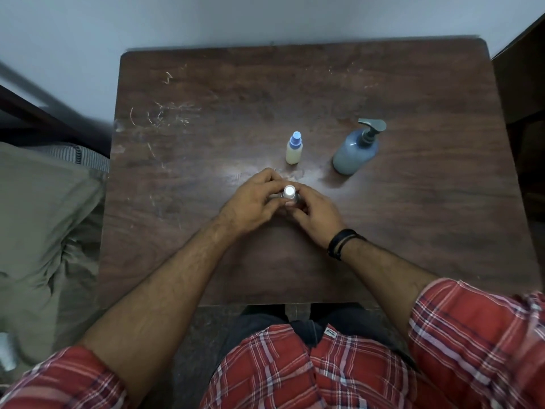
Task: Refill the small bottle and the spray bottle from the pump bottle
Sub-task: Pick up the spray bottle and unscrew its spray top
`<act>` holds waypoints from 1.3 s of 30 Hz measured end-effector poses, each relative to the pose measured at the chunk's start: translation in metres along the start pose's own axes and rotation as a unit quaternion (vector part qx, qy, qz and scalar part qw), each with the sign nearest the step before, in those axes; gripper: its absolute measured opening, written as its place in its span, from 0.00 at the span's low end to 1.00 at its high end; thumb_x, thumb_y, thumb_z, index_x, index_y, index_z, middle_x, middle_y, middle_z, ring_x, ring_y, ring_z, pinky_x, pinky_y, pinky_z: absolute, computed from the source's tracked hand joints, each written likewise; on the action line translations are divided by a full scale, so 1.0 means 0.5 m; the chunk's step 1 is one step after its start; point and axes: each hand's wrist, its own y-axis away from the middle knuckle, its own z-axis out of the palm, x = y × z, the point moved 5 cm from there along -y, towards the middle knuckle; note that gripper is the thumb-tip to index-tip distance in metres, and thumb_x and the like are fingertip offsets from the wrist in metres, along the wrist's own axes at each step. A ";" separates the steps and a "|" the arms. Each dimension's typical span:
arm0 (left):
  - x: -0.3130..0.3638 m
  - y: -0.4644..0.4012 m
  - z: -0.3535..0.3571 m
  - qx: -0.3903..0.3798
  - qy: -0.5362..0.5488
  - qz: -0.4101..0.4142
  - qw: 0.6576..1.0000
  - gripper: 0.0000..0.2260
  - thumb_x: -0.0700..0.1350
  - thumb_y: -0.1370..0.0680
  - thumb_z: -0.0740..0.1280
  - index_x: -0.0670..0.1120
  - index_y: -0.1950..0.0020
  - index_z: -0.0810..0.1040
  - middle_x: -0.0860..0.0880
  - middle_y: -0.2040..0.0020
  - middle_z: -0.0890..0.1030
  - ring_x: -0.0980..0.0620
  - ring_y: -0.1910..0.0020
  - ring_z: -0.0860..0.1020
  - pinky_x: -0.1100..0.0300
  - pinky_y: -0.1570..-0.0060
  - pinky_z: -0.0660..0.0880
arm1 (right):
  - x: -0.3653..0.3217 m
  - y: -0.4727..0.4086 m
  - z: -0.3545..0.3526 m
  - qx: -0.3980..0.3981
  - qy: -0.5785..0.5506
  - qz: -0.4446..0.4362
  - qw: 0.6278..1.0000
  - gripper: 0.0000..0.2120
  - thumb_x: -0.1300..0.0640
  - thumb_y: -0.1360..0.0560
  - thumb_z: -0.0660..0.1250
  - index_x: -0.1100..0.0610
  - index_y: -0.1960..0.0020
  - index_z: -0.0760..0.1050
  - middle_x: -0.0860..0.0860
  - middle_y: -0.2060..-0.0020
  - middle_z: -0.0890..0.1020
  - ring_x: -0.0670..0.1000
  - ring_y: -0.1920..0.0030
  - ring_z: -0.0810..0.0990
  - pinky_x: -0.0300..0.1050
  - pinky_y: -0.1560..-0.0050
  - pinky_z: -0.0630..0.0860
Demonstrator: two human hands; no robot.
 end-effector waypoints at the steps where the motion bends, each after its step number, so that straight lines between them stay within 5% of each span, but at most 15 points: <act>1: -0.001 0.002 0.002 0.017 -0.005 -0.003 1.000 0.12 0.44 0.23 0.72 0.46 0.40 0.83 0.55 0.50 0.74 0.54 0.51 0.77 0.57 0.47 0.77 | -0.001 0.000 0.001 0.001 0.002 -0.001 1.000 0.20 0.55 0.23 0.69 0.50 0.32 0.73 0.44 0.42 0.80 0.40 0.48 0.75 0.31 0.47 0.69; 9: 0.014 0.025 0.033 0.127 0.007 -0.089 0.988 0.18 0.59 0.27 0.72 0.47 0.46 0.76 0.52 0.49 0.75 0.55 0.51 0.76 0.59 0.51 0.77 | 0.007 0.005 0.009 0.017 0.013 0.011 1.000 0.20 0.57 0.23 0.66 0.50 0.32 0.73 0.47 0.39 0.80 0.48 0.42 0.78 0.45 0.40 0.75; 13: 0.020 0.030 0.040 0.106 0.022 -0.066 0.992 0.21 0.54 0.25 0.71 0.51 0.33 0.77 0.51 0.44 0.74 0.53 0.44 0.76 0.58 0.41 0.76 | 0.005 0.005 0.004 0.023 0.010 0.000 1.000 0.22 0.60 0.24 0.66 0.51 0.31 0.73 0.49 0.39 0.81 0.48 0.42 0.78 0.44 0.40 0.74; 20: 0.001 0.057 0.017 0.116 0.013 -0.054 0.992 0.15 0.46 0.24 0.71 0.48 0.38 0.79 0.54 0.43 0.79 0.54 0.44 0.77 0.51 0.44 0.76 | 0.003 0.006 0.003 0.011 0.000 -0.002 1.000 0.18 0.52 0.23 0.69 0.51 0.34 0.75 0.46 0.43 0.81 0.43 0.50 0.75 0.36 0.50 0.70; 23: 0.011 0.053 0.016 0.099 0.033 -0.064 0.992 0.20 0.45 0.24 0.71 0.51 0.32 0.75 0.56 0.38 0.78 0.55 0.42 0.77 0.56 0.42 0.75 | 0.004 0.006 0.002 0.011 0.001 0.001 1.000 0.18 0.51 0.23 0.69 0.50 0.34 0.74 0.44 0.46 0.80 0.42 0.52 0.75 0.29 0.53 0.67; 28: 0.016 0.042 0.012 0.097 0.030 -0.048 0.994 0.15 0.43 0.22 0.70 0.49 0.36 0.79 0.55 0.39 0.81 0.55 0.41 0.78 0.51 0.41 0.76 | 0.008 0.004 0.005 0.010 -0.005 0.013 1.000 0.21 0.53 0.24 0.70 0.49 0.31 0.73 0.46 0.41 0.81 0.44 0.48 0.77 0.39 0.45 0.73; 31: 0.015 0.034 0.009 0.111 0.036 -0.074 0.990 0.12 0.46 0.24 0.74 0.49 0.42 0.78 0.55 0.46 0.80 0.57 0.45 0.78 0.60 0.44 0.75 | 0.011 0.002 0.007 0.003 0.011 0.020 1.000 0.20 0.53 0.24 0.69 0.48 0.32 0.73 0.45 0.44 0.80 0.44 0.50 0.77 0.39 0.48 0.72; 35: 0.023 0.029 0.019 0.084 0.004 -0.034 0.996 0.22 0.45 0.25 0.74 0.49 0.31 0.76 0.52 0.45 0.75 0.57 0.46 0.75 0.71 0.45 0.70 | 0.014 0.002 0.011 0.005 0.010 0.016 1.000 0.21 0.54 0.23 0.66 0.49 0.30 0.72 0.47 0.40 0.80 0.47 0.45 0.78 0.46 0.41 0.76; 39: 0.011 0.029 0.015 0.084 -0.002 -0.032 0.996 0.16 0.40 0.24 0.73 0.45 0.37 0.81 0.49 0.49 0.75 0.56 0.49 0.76 0.73 0.46 0.68 | 0.006 0.005 0.004 0.003 -0.004 0.014 1.000 0.21 0.53 0.22 0.67 0.48 0.29 0.71 0.46 0.40 0.80 0.41 0.48 0.74 0.37 0.44 0.72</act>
